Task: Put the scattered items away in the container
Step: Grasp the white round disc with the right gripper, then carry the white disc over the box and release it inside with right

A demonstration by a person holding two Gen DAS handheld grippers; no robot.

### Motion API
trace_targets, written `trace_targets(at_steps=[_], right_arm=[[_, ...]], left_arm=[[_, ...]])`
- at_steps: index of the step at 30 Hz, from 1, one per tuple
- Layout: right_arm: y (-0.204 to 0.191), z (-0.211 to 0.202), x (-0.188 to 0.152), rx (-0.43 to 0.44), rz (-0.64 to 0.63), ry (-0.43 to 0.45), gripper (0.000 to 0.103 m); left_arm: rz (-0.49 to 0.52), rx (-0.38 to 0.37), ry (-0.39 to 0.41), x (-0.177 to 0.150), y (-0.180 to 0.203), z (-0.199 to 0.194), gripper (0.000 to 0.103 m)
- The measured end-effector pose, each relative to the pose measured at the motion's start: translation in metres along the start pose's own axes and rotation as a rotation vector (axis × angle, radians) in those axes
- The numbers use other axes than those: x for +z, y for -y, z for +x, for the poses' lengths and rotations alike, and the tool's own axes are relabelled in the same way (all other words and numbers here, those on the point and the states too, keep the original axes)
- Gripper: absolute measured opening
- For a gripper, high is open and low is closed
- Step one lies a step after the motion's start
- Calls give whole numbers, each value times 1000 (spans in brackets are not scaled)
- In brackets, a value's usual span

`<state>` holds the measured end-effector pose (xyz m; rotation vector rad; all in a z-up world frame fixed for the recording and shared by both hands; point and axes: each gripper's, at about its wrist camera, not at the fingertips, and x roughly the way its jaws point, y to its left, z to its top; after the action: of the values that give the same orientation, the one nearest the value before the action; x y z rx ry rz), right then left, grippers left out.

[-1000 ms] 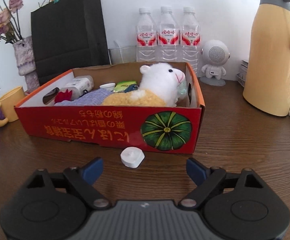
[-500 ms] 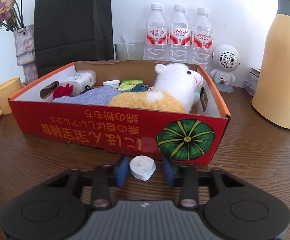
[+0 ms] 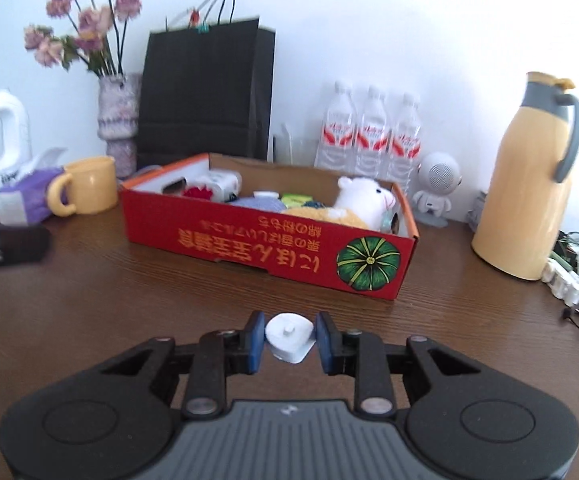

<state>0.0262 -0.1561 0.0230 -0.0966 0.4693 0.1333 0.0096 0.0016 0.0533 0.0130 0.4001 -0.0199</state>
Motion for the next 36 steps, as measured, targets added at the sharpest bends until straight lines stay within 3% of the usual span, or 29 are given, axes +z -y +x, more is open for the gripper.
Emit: trace_targets(at_steps=[3,6,17,27,36], right_arm=[[-6,-41,-4,-6,49,71,26],[-12,-70,-14,19,102,88,26],[-26,-128,-46,67,142,157,26],[-21,-99,-21,81,147,172,26],[3,-32,35,68,167,187,26]], left_arm=[[-18,5,30,-11,2,-20,103],[0,12,61,-22,4,-42,103],[1,9,148,-51,1,-86,103],[-27,-34,143,-35,3,-56,103],[-1,-43,176,25,8,15,103]])
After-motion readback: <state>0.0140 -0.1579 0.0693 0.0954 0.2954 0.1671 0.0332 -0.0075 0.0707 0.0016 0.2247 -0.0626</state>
